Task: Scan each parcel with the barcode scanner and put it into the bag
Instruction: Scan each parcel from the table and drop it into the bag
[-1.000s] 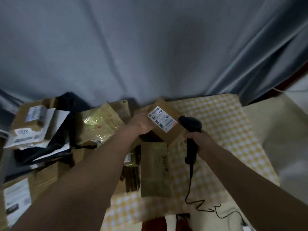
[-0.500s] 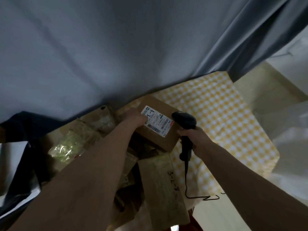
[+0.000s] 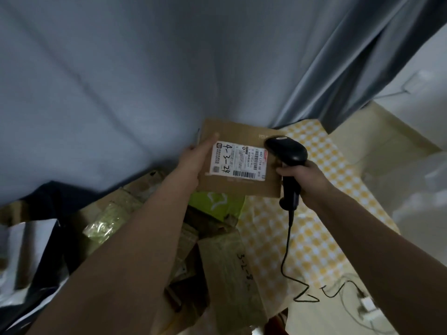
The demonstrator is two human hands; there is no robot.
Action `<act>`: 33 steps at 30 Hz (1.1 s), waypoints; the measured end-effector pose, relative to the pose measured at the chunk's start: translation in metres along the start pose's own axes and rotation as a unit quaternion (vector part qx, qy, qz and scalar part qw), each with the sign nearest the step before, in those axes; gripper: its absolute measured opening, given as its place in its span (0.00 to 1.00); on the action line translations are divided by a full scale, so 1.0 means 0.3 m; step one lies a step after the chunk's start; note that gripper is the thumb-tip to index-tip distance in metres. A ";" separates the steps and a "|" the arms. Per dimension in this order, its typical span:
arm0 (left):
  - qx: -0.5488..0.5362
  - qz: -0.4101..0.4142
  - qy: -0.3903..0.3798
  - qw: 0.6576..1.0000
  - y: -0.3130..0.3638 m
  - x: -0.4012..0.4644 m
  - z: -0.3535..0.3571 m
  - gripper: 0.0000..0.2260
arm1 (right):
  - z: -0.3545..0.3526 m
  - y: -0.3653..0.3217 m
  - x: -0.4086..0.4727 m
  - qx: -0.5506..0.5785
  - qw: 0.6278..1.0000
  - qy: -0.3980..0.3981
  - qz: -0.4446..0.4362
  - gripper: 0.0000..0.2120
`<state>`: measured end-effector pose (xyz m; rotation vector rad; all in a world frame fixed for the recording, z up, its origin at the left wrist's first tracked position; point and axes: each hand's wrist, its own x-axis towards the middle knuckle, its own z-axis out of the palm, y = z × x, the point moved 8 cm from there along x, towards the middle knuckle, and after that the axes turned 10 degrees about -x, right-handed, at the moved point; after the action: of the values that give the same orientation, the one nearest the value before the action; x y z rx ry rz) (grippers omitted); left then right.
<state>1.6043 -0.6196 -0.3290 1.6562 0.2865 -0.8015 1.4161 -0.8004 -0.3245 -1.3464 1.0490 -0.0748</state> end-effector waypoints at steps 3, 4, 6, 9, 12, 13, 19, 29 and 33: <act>-0.049 0.030 -0.016 0.998 0.058 -0.081 0.009 0.40 | -0.025 -0.086 -0.048 0.011 0.999 -0.016 -0.038 0.09; -0.062 0.051 0.000 0.997 0.074 -0.112 -0.001 0.35 | -0.034 -0.116 -0.067 0.005 0.999 -0.015 -0.048 0.09; -0.070 0.077 0.036 0.994 0.097 -0.182 -0.024 0.36 | -0.041 -0.178 -0.111 -0.018 0.997 -0.019 -0.074 0.09; -0.090 0.080 0.034 0.992 0.118 -0.277 -0.058 0.55 | -0.036 -0.289 -0.189 -0.047 0.990 -0.034 -0.126 0.09; -0.157 0.058 0.023 0.986 0.118 -0.382 -0.100 0.43 | -0.021 -0.412 -0.274 -0.073 0.978 -0.045 -0.192 0.12; -0.178 0.059 0.030 0.982 0.120 -0.425 -0.117 0.39 | -0.010 -0.447 -0.303 -0.089 0.972 -0.049 -0.213 0.13; -0.317 0.032 0.085 0.944 0.063 -0.626 -0.259 0.24 | 0.109 -0.535 -0.517 -0.150 0.935 -0.100 -0.306 0.12; -0.338 0.054 0.046 0.939 -0.068 -0.909 -0.503 0.06 | 0.230 -0.499 -0.897 -0.235 0.883 -0.143 -0.381 0.12; -0.330 0.041 0.041 0.942 -0.192 -1.035 -0.626 0.05 | 0.318 -0.421 -1.059 -0.257 0.864 -0.167 -0.400 0.14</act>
<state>1.4081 -0.3555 -0.1653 1.0577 0.4823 -0.4926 1.3613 -0.5771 -0.0541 -2.1312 0.1502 -0.1780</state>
